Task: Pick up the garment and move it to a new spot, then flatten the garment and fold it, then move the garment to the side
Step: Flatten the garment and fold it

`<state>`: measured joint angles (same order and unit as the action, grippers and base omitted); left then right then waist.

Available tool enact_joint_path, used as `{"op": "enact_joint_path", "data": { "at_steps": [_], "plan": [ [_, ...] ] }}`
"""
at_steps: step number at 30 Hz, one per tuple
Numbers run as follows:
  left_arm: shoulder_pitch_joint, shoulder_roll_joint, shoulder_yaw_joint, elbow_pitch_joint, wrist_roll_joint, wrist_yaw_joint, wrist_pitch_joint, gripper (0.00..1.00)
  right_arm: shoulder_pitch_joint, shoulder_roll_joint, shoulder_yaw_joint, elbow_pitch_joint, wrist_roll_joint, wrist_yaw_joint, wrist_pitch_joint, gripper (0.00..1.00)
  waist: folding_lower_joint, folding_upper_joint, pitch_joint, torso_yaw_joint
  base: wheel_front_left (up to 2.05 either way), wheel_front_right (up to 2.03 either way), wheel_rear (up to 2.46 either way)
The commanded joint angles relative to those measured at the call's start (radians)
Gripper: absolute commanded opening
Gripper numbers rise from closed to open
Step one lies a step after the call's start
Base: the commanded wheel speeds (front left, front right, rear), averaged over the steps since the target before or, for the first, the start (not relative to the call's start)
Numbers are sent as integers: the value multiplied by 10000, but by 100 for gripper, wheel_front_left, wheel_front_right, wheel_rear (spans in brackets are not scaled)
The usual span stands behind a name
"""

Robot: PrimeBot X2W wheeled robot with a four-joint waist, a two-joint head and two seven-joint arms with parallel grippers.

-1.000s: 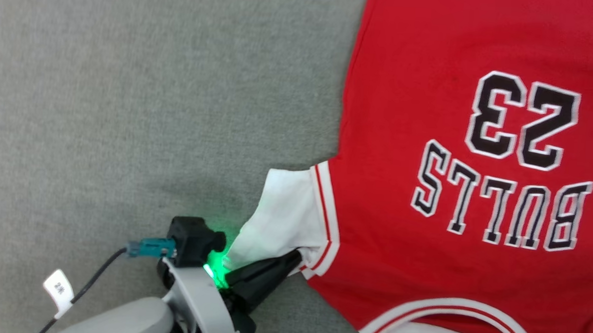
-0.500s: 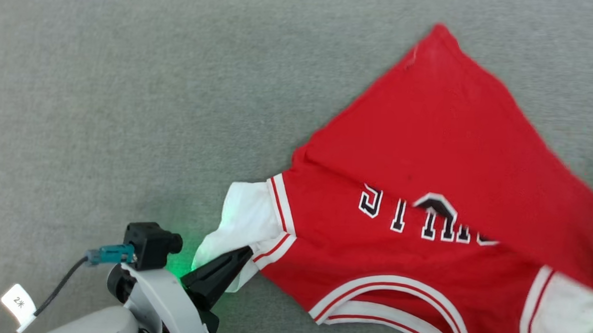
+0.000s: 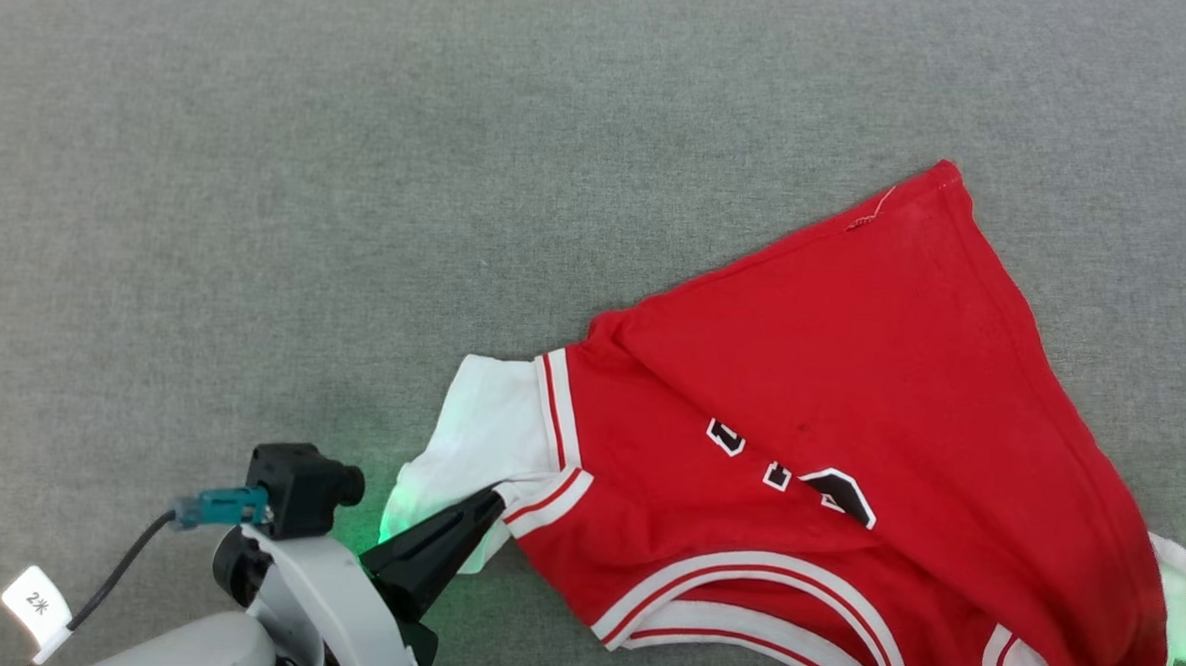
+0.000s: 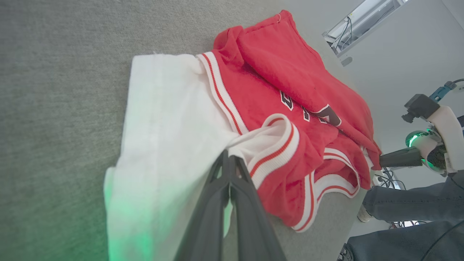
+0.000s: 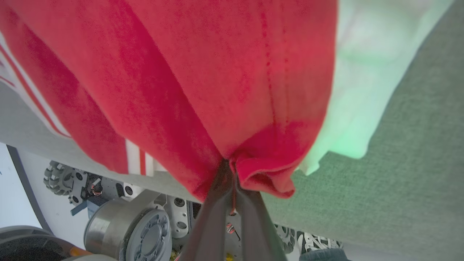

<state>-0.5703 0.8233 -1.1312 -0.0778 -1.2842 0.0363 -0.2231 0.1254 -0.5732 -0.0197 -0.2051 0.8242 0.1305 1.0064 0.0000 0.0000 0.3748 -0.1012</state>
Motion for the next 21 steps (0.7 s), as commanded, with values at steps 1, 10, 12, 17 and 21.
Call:
{"op": "enact_joint_path", "data": {
  "at_steps": [1,10,12,17,21],
  "plan": [
    [-12,-32,0,-3,-32,5,15,0,-139,75,-115,-10,-78,4,-193,51,0,0,-16,-12,0,0,0],
    [51,-150,-66,30,44,-96,-2,0,-698,-147,-1935,-1297,701,4,-224,100,0,0,-97,200,0,0,0],
    [-33,-262,-100,85,105,-131,26,0,-1103,-294,-2368,-1543,647,4,-97,100,0,0,-72,354,0,0,0],
    [-242,-536,-102,226,184,-299,44,0,-3146,-432,-2411,-1232,-74,4,-540,100,0,0,137,750,0,0,0],
    [-435,-751,-116,394,267,-464,70,0,-4976,-403,-1234,-40,-1055,4,-1020,100,0,0,386,1103,0,0,0]
  ]
}}
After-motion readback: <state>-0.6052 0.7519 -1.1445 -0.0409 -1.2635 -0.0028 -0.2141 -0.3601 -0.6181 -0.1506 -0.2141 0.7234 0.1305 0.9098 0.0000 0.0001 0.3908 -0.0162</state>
